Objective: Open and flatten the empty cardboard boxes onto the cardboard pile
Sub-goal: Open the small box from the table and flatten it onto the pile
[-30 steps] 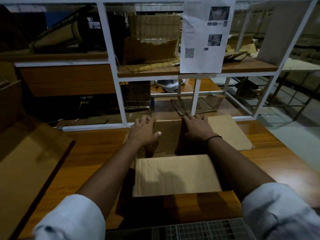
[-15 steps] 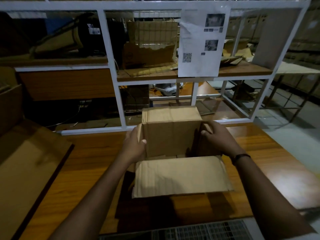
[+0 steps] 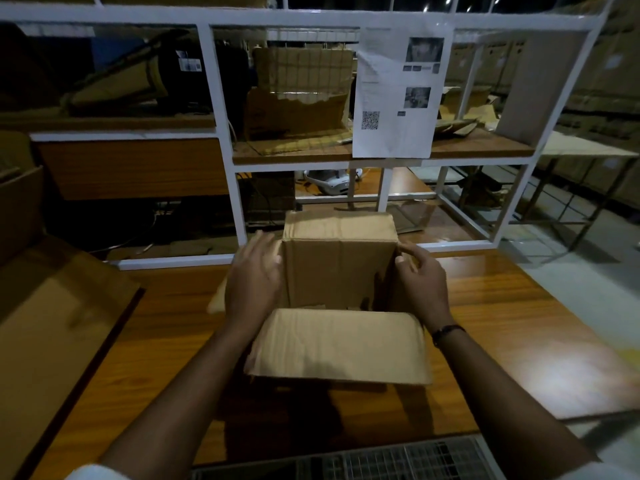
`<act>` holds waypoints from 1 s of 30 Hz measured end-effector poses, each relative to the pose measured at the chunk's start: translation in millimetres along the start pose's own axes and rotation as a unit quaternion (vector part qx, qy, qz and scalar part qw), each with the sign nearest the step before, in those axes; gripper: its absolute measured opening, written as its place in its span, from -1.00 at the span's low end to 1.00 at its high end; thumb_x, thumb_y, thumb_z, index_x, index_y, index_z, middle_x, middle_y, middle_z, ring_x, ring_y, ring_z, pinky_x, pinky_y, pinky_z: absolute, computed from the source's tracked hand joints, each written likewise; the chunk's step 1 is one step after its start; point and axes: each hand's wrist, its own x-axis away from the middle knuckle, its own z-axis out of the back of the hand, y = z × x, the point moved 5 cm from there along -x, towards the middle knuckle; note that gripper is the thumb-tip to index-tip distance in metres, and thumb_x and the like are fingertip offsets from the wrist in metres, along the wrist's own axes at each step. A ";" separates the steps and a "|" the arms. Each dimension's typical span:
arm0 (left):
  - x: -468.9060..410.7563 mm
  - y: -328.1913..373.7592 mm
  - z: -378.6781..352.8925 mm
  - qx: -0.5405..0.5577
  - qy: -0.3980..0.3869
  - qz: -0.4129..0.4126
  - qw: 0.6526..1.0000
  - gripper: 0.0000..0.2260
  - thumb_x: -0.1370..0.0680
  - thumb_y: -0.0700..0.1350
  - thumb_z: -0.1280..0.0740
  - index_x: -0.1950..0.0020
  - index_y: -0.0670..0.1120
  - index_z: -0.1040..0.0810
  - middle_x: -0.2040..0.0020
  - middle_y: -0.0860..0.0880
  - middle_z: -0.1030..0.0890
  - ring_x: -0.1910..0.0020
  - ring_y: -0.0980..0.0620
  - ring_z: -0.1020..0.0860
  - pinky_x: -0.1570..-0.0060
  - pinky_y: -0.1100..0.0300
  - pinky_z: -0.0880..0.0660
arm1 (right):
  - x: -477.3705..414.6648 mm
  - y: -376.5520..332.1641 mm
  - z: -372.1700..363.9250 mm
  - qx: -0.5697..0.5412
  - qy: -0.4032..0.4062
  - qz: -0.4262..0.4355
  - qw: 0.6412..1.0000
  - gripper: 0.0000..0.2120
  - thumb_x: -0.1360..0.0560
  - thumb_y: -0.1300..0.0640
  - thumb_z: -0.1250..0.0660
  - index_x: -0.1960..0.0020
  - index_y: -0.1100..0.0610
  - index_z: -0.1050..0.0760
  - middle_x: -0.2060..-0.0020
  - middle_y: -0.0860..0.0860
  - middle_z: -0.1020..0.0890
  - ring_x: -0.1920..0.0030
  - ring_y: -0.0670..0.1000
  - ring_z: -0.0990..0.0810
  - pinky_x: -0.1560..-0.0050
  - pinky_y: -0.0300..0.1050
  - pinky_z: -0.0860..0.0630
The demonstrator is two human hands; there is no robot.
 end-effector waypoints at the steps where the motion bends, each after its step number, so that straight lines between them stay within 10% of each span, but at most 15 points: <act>1: 8.8 15.7 1.8 -0.032 0.000 -0.046 0.998 -0.68 -0.66 -0.06 -0.30 -0.43 0.09 -0.51 -0.37 0.07 -0.55 -0.35 0.06 -0.47 -0.28 0.05 -0.47 | 4.7 -4.1 -0.7 0.007 0.011 0.032 0.999 -0.76 -0.63 0.23 -0.29 -0.25 0.09 -0.61 -0.15 -0.05 -0.63 -0.06 -0.27 -0.53 -0.12 -0.27 -0.51; 5: 70.5 72.5 -26.0 -0.057 -0.147 -0.111 0.981 -0.74 -0.67 0.16 -0.21 -0.11 0.11 -0.66 0.03 0.20 -0.60 0.03 0.22 -0.52 -0.02 0.17 -0.50 | 25.8 -13.7 -16.7 0.033 -0.001 0.077 0.996 -0.84 -0.64 0.18 -0.30 -0.08 0.01 -0.65 0.07 -0.19 -0.64 0.01 -0.27 -0.57 0.01 -0.16 -0.57; 10: 84.4 65.4 -54.8 -0.140 -0.122 -0.192 0.964 -0.49 -0.67 0.26 -0.05 0.25 0.05 -0.62 0.35 0.14 -0.56 0.28 0.17 -0.39 0.11 0.10 -0.22 | 48.0 -13.3 -29.4 0.047 -0.059 0.085 0.994 -0.85 -0.65 0.04 -0.29 -0.04 -0.05 -0.64 0.11 -0.15 -0.63 0.04 -0.13 -0.58 0.03 0.09 -0.61; 16: 28.9 11.6 -35.5 -0.040 -0.127 -0.174 0.976 -0.46 -0.65 0.25 -0.18 0.50 0.07 -0.35 0.50 0.13 -0.41 0.37 0.11 -0.40 0.12 0.02 -0.39 | 58.6 -10.4 -9.5 0.059 -0.300 0.242 0.921 -0.76 -0.67 -0.01 -0.27 -0.30 -0.06 -0.59 -0.26 -0.20 -0.60 -0.40 -0.12 -0.46 -0.52 0.05 -0.21; 23: 1.1 -3.3 -24.7 0.054 -0.224 -0.126 0.965 -0.43 -0.55 0.32 -0.28 0.45 -0.09 -0.51 0.43 -0.01 -0.52 0.27 0.03 -0.51 -0.22 -0.09 -0.38 | 55.2 -10.5 -32.1 0.295 -0.246 0.316 0.868 -0.62 -0.65 -0.24 -0.10 -0.26 -0.05 -0.50 -0.15 -0.09 -0.53 -0.19 -0.07 -0.42 -0.34 0.00 -0.37; 30: 57.7 27.3 -25.2 -0.146 -0.263 -0.210 0.930 -0.77 -0.56 0.33 -0.27 -0.07 0.24 -0.48 -0.03 0.20 -0.50 -0.06 0.18 -0.37 -0.09 0.10 -0.43 | 77.9 -17.2 -55.1 0.300 -0.151 0.294 0.895 -0.79 -0.66 -0.14 -0.16 -0.11 -0.06 -0.48 0.02 -0.09 -0.50 0.05 -0.07 -0.41 -0.04 -0.11 -0.30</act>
